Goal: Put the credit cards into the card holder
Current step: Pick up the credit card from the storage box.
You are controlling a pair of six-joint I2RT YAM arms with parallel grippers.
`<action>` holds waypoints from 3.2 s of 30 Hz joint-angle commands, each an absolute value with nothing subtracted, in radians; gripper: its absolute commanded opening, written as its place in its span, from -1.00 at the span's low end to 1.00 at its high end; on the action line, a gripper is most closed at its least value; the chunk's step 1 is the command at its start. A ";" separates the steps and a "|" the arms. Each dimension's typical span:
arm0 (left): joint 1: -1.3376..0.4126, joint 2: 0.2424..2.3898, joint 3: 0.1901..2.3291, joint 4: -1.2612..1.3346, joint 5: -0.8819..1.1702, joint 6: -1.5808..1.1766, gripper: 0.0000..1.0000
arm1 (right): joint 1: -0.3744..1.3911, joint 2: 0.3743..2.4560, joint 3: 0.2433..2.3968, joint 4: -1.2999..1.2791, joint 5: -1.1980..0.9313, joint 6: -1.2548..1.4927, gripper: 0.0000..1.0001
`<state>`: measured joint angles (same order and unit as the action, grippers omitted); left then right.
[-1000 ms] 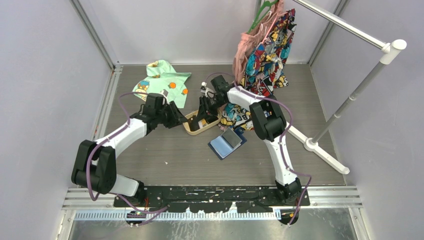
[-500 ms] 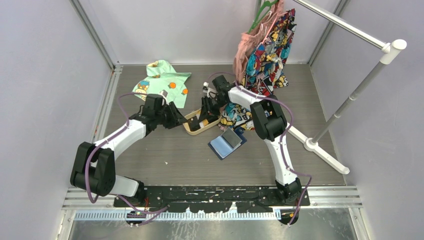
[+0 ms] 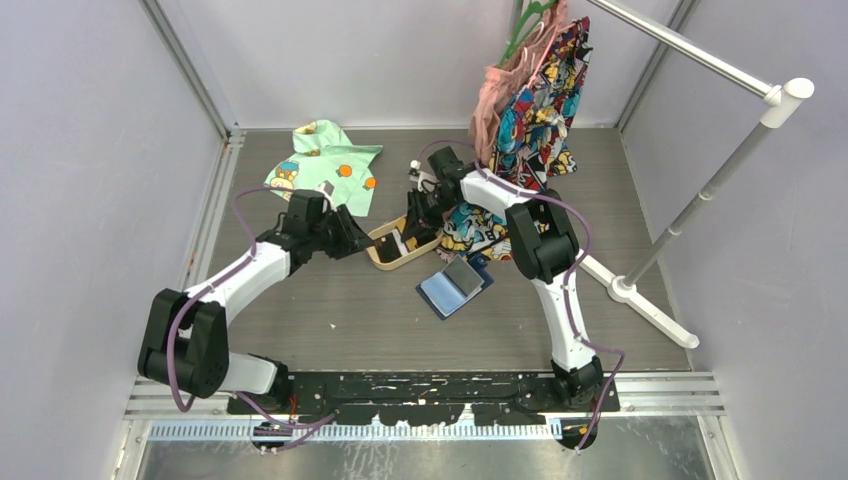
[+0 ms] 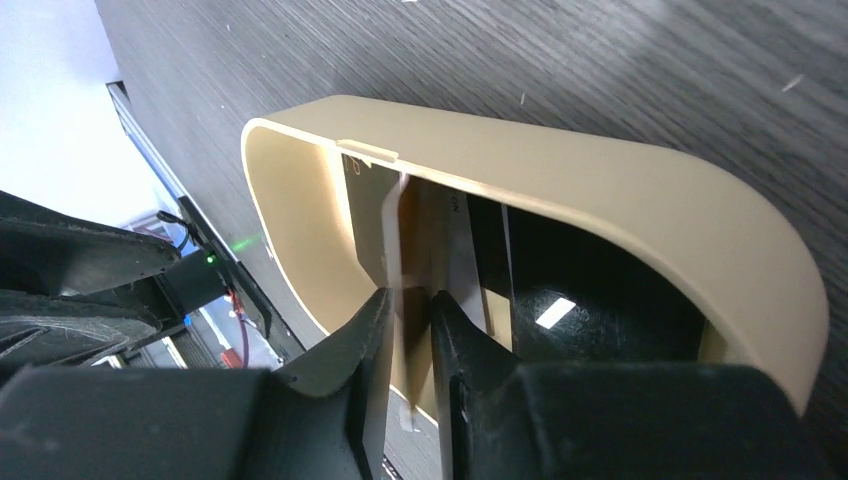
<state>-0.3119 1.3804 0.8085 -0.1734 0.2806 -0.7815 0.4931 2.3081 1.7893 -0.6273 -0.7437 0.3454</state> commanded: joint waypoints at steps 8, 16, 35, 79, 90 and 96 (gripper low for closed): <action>-0.308 1.290 0.788 -0.140 0.293 -0.791 -0.31 | 0.485 2.194 1.798 -0.679 -0.625 0.273 -0.93; -0.307 1.139 0.671 0.061 0.359 -0.854 -0.26 | 0.486 2.061 1.751 -0.667 -0.767 0.193 -0.98; -0.399 0.797 0.219 0.907 0.386 -1.128 0.40 | 0.493 1.591 1.175 -0.311 -1.306 0.204 -0.98; -0.611 0.992 0.218 1.163 0.285 -1.151 0.01 | 0.459 1.546 1.218 -0.328 -1.385 0.210 -0.98; -0.626 1.167 0.245 1.355 0.315 -1.185 -0.22 | 0.453 1.553 1.223 -0.331 -1.387 0.212 -0.98; -0.630 1.251 0.282 1.431 0.355 -1.211 -0.68 | 0.453 1.552 1.215 -0.332 -1.378 0.209 -0.98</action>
